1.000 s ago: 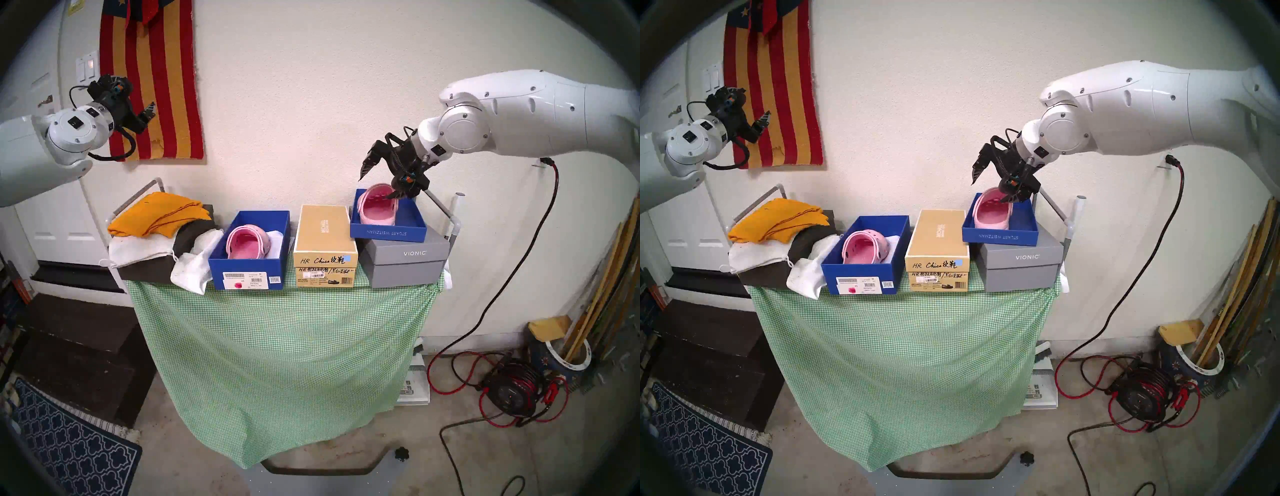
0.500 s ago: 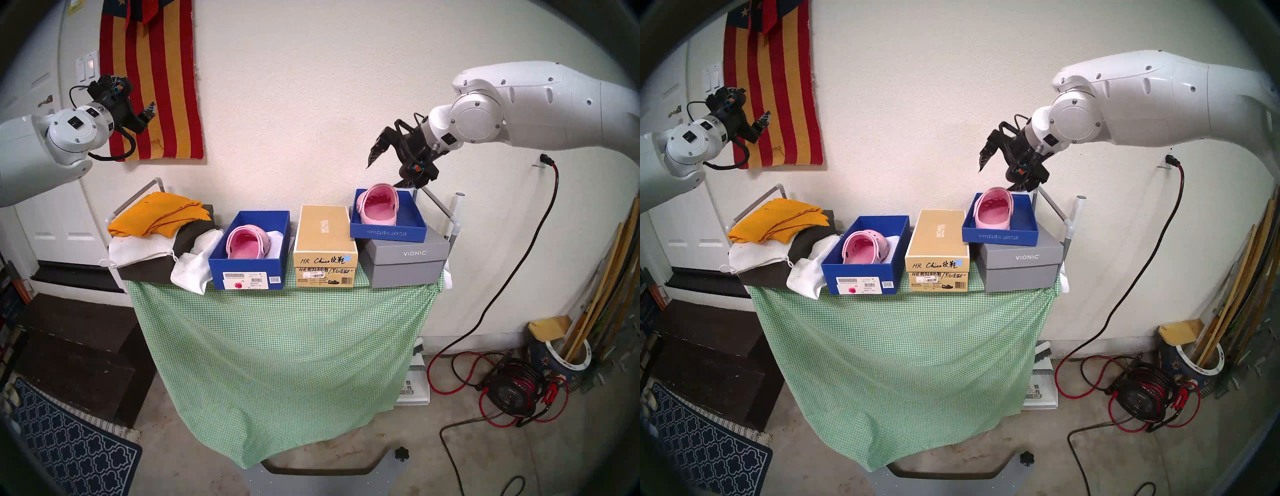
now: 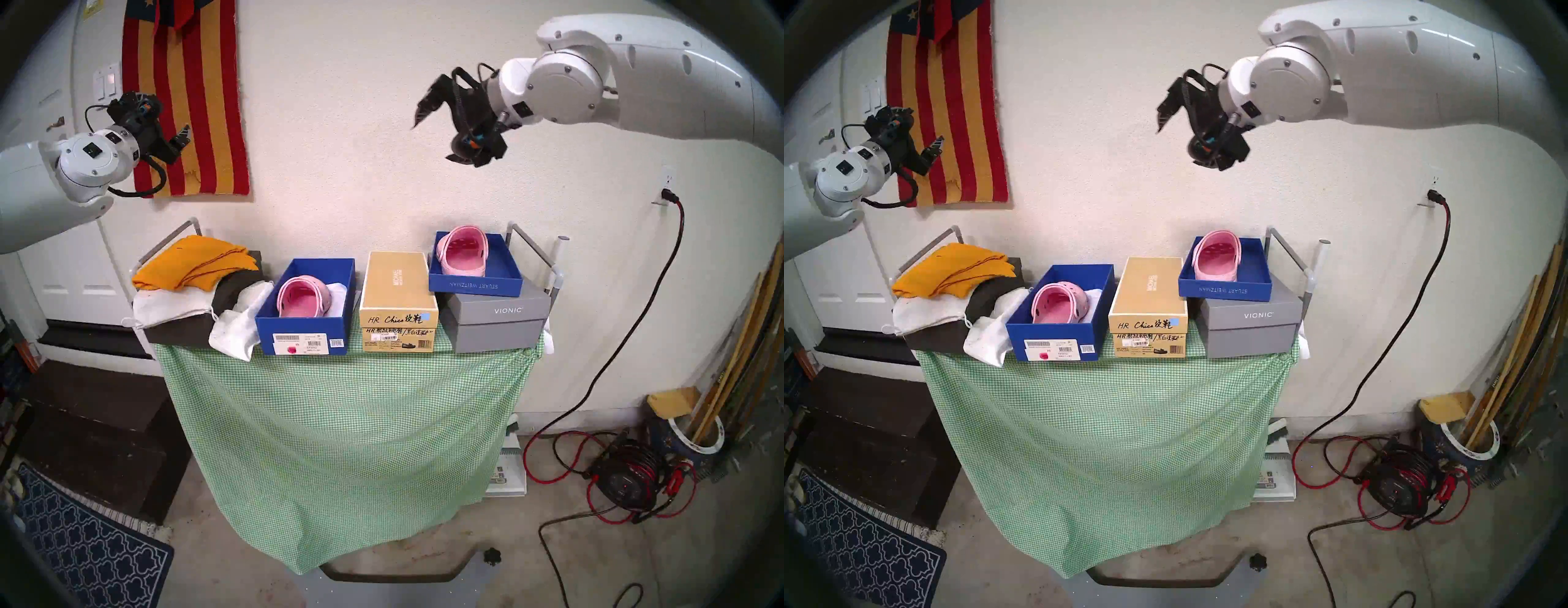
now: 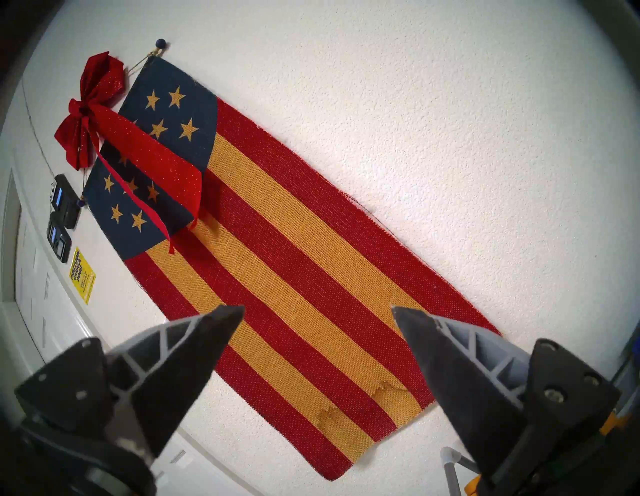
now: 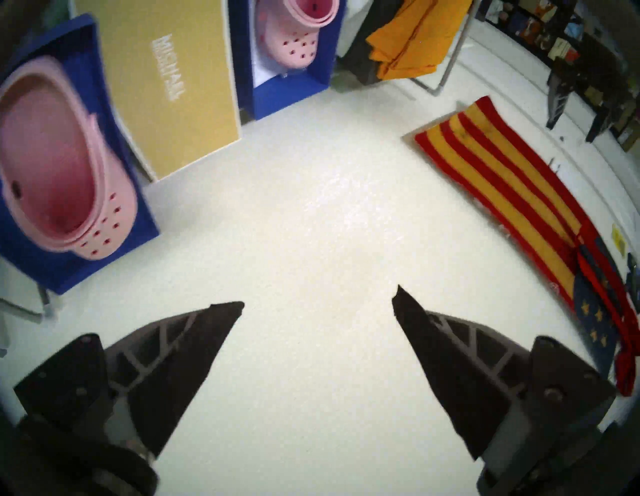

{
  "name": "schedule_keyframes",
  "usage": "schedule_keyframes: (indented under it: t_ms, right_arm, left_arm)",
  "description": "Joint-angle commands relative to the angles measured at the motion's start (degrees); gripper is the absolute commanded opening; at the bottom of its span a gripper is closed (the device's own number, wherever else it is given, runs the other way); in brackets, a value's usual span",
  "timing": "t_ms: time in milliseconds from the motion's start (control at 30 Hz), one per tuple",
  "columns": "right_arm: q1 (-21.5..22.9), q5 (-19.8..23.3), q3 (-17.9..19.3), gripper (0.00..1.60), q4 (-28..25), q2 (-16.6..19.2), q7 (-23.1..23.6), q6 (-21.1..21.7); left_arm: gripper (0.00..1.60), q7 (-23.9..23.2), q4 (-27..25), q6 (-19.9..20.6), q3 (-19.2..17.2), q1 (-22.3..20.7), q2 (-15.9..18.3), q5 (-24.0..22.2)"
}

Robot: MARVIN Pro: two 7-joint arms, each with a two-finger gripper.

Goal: Take shoe out of the box

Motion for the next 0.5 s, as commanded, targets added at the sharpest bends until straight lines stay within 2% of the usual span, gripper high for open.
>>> schedule_keyframes:
  t_ms: [0,267,467]
  right_arm:
    - [-5.0,0.1,6.4,1.6,-0.4,-6.3,-0.7,3.3]
    - [-10.9,-0.4,12.3,1.6,5.8,-12.6,0.0,7.3]
    - [-15.7,1.1,16.0,1.6,8.5,-17.0,-0.8,11.6]
  left_arm:
    - [1.6,0.0,0.0,0.0,0.0,0.0,0.0,0.0]
    - [1.6,0.0,0.0,0.0,0.0,0.0,0.0,0.0]
    - [1.6,0.0,0.0,0.0,0.0,0.0,0.0,0.0]
